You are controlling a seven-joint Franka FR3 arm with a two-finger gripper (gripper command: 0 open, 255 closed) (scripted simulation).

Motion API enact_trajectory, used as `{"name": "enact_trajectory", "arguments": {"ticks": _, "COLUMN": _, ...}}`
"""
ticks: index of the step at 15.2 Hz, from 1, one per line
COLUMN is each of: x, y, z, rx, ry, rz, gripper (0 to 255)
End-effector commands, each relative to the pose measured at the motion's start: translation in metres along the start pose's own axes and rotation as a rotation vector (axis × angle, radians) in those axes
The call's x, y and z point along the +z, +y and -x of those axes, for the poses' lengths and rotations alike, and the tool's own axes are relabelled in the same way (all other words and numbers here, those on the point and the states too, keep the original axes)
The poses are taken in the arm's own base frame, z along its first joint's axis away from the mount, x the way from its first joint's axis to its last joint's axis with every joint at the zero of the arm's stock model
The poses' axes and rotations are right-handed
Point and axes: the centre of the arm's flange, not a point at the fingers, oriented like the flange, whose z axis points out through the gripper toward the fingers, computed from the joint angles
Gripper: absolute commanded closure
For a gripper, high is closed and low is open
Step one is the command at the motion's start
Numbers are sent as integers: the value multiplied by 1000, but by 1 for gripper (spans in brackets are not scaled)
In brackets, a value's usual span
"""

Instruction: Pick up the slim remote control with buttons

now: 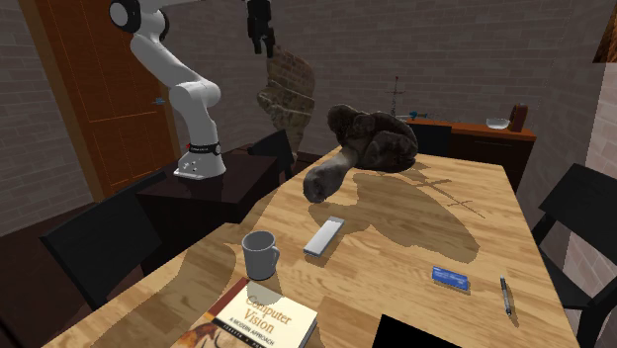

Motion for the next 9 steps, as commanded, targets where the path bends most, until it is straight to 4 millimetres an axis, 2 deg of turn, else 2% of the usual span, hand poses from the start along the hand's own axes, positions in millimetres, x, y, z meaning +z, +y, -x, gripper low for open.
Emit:
{"name": "enact_trajectory", "arguments": {"ticks": 1, "x": 0, "y": 0, "z": 0, "rx": 0, "ry": 0, "rz": 0, "gripper": 0}}
{"name": "enact_trajectory", "arguments": {"ticks": 9, "x": 91, "y": 53, "z": -22, "rx": -205, "ry": -5, "rz": -25, "gripper": 0}}
